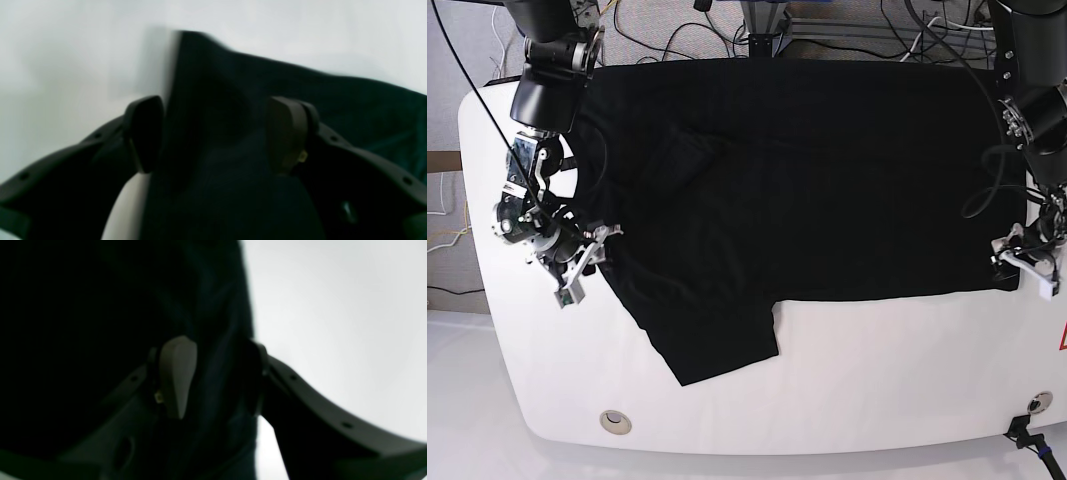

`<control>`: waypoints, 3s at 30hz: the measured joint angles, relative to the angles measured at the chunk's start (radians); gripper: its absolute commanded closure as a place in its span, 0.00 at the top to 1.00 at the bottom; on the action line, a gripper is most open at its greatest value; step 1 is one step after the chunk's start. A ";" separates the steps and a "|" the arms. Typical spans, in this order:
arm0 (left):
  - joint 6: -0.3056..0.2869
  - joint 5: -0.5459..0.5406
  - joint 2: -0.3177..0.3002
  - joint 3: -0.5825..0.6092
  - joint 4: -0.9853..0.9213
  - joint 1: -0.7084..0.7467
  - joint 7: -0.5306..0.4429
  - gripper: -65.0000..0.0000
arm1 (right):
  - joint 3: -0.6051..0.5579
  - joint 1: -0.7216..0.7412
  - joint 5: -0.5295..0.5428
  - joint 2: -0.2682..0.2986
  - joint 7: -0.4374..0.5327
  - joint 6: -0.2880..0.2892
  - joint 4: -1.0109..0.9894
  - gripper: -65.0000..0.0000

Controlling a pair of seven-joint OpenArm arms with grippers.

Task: Fold the T-shirt properly
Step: 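Move both grippers down to the shirt's side edges near the hem, then grasp the hem corners and lift them toward the shoulders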

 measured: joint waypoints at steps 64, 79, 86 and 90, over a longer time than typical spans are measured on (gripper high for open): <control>0.033 -0.113 0.062 0.001 0.410 0.216 0.008 0.00 | -0.222 0.315 0.011 -0.095 0.136 -0.197 -0.390 0.00; 0.032 -0.242 0.059 0.003 0.815 0.552 0.005 0.00 | -0.177 -0.072 0.017 -0.097 -0.287 -0.197 0.402 0.00; 0.033 -0.275 0.054 0.001 0.944 0.691 0.006 0.00 | -0.175 -0.244 0.014 -0.094 -0.292 -0.195 0.520 0.00; 0.031 -0.275 0.053 -0.001 0.985 0.751 0.007 0.00 | -0.175 -0.300 0.016 -0.094 -0.288 -0.194 0.575 0.00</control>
